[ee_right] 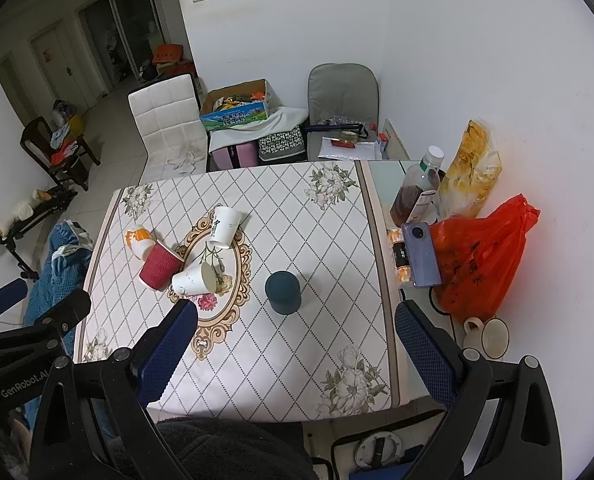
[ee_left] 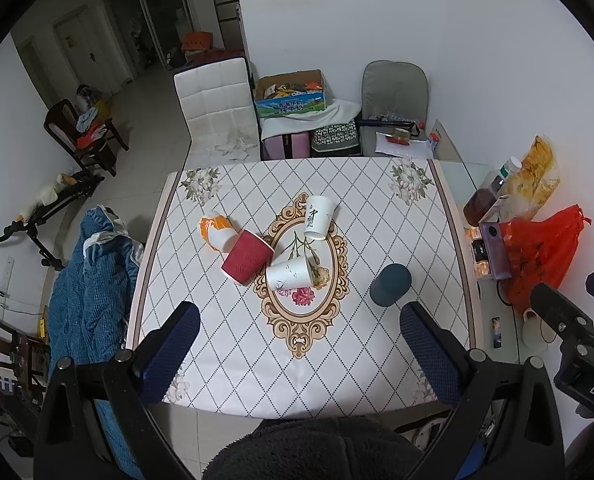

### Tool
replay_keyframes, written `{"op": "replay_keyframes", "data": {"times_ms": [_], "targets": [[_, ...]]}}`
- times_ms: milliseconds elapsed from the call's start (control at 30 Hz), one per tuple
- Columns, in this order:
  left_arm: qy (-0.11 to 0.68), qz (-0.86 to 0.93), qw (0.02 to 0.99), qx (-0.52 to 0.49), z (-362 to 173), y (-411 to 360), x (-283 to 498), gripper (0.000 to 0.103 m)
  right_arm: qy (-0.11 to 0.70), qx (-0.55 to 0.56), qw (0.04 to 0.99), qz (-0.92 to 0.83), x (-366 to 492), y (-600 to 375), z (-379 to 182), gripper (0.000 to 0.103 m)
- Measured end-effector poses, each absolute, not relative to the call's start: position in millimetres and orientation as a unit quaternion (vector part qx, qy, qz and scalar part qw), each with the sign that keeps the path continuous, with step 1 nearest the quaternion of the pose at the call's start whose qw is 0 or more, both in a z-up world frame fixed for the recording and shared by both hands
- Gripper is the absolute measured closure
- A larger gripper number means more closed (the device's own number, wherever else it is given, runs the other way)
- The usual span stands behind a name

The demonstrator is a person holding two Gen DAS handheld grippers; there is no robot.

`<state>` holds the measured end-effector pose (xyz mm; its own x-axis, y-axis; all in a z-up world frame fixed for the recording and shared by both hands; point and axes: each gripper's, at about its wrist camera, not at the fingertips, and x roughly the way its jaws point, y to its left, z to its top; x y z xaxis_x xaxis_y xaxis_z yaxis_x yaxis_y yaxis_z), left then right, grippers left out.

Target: Flip cup upside down

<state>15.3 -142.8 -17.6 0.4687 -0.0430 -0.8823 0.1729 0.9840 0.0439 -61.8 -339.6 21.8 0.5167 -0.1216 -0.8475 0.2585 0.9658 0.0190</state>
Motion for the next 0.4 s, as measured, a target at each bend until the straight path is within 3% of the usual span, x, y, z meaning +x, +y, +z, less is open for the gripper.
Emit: {"op": "replay_keyframes", "data": {"times_ms": [400], "targets": [[0.511,-0.065,0.854,0.063,-17.9,-145.9,12.2,0.001,0.482,0.086,0.865,-0.111,-68.6,-342.0,14.6,0.002]]}}
